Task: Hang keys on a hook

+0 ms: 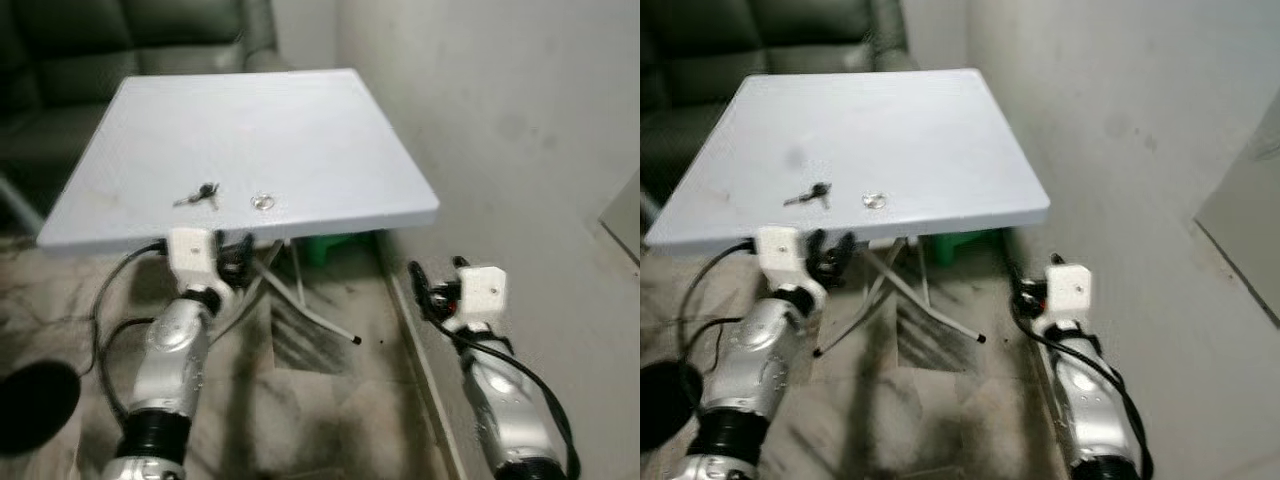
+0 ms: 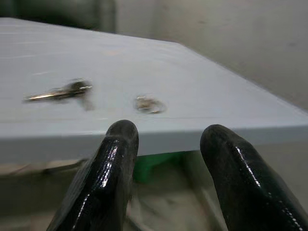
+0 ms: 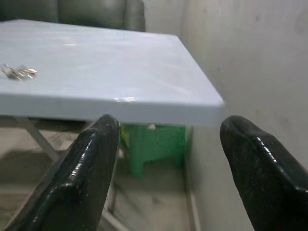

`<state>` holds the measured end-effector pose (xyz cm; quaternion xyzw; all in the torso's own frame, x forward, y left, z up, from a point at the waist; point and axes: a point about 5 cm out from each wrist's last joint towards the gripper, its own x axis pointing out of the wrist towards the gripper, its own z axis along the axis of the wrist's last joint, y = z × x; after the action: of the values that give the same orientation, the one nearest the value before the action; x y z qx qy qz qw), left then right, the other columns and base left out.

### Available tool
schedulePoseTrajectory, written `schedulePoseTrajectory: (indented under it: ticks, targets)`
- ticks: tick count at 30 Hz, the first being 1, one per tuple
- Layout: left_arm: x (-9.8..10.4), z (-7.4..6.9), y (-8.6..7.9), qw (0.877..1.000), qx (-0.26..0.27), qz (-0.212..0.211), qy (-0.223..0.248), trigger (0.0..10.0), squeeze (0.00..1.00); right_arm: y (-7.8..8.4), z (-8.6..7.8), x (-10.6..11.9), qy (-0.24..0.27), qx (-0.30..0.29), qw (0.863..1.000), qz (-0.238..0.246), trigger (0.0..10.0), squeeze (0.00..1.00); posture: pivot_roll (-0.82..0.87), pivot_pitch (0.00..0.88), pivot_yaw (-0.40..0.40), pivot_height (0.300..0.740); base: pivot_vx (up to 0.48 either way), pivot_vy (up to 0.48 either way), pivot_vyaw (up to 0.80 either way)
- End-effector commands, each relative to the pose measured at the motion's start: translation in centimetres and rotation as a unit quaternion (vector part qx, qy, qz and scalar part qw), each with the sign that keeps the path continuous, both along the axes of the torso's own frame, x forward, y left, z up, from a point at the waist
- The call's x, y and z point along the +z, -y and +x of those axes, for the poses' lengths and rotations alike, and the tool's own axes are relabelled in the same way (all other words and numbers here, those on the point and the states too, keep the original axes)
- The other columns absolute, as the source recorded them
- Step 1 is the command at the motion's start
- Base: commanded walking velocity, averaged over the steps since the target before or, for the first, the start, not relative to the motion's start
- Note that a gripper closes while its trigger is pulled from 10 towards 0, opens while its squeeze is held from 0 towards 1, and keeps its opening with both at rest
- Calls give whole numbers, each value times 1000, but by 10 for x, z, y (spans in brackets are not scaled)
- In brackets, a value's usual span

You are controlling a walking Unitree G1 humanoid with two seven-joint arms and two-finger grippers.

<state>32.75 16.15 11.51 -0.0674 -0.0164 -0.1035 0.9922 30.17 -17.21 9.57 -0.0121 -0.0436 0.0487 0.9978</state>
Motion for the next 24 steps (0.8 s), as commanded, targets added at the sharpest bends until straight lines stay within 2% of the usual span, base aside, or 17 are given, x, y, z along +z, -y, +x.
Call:
schedulePoseTrajectory:
  ticks: [1,8,24]
  targets:
    - [3,1,-2,1000,3,-5,6,10000,0,-5,-2,0,4,7,1000,14,10000,0,-45,37,-20,740,0,0,0]
    - [3,2,-5,1000,15,-4,5,10000,0,-6,-1,1,5,12,1000,13,10000,0,-47,35,-17,740,0,0,0]
    - [3,1,-7,1000,19,-6,6,10000,0,-7,-6,-4,-6,27,1000,10,10000,0,-40,28,-34,740,0,461,0]
